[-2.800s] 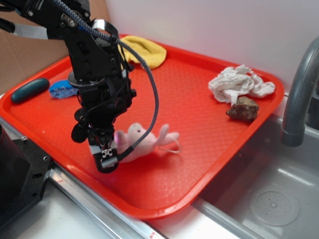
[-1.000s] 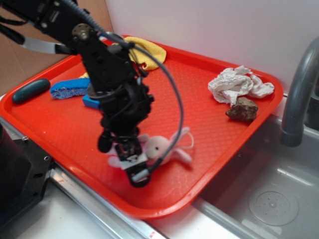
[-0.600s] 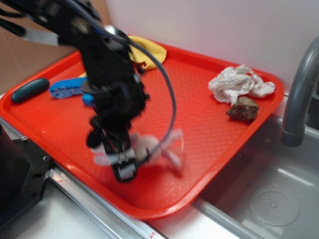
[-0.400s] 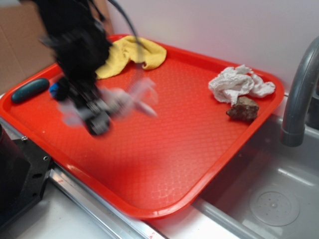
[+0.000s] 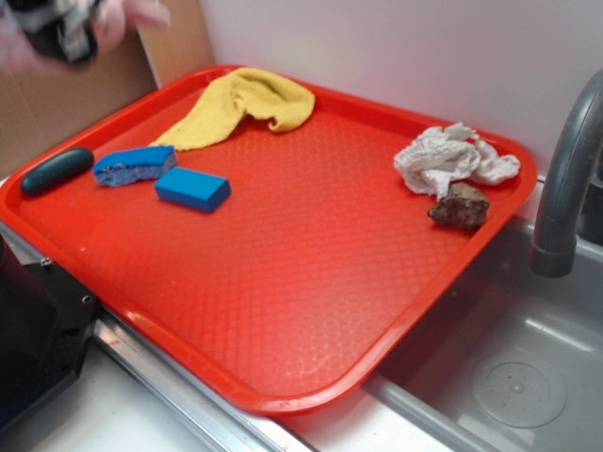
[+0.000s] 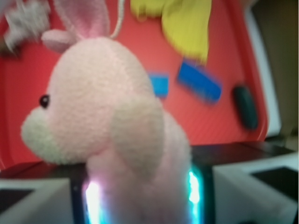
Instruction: Grab the pink bunny.
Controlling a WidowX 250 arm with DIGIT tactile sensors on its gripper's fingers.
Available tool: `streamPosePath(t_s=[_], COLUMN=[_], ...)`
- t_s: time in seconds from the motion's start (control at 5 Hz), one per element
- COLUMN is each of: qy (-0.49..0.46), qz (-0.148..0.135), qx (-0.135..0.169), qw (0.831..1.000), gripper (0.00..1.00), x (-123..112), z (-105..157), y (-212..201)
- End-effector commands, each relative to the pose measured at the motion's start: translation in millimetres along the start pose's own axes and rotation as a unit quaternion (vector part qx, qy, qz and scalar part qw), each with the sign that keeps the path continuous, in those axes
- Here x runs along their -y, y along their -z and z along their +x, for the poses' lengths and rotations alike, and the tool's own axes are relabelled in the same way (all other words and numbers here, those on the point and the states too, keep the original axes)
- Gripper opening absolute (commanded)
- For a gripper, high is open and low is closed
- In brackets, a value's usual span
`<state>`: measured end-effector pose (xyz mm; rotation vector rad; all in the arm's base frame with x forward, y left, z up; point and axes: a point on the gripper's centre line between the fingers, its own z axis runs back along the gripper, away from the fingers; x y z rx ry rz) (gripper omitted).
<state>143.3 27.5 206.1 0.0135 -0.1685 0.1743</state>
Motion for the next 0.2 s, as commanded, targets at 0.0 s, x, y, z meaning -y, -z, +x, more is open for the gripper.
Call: streamPosePath(t_s=[0.0], qy=[0.004], qz=[-0.007], qx=[0.015], qw=[1.0], gripper=[0.0], x=[-1.5], z=[1.0], y=[-27.2])
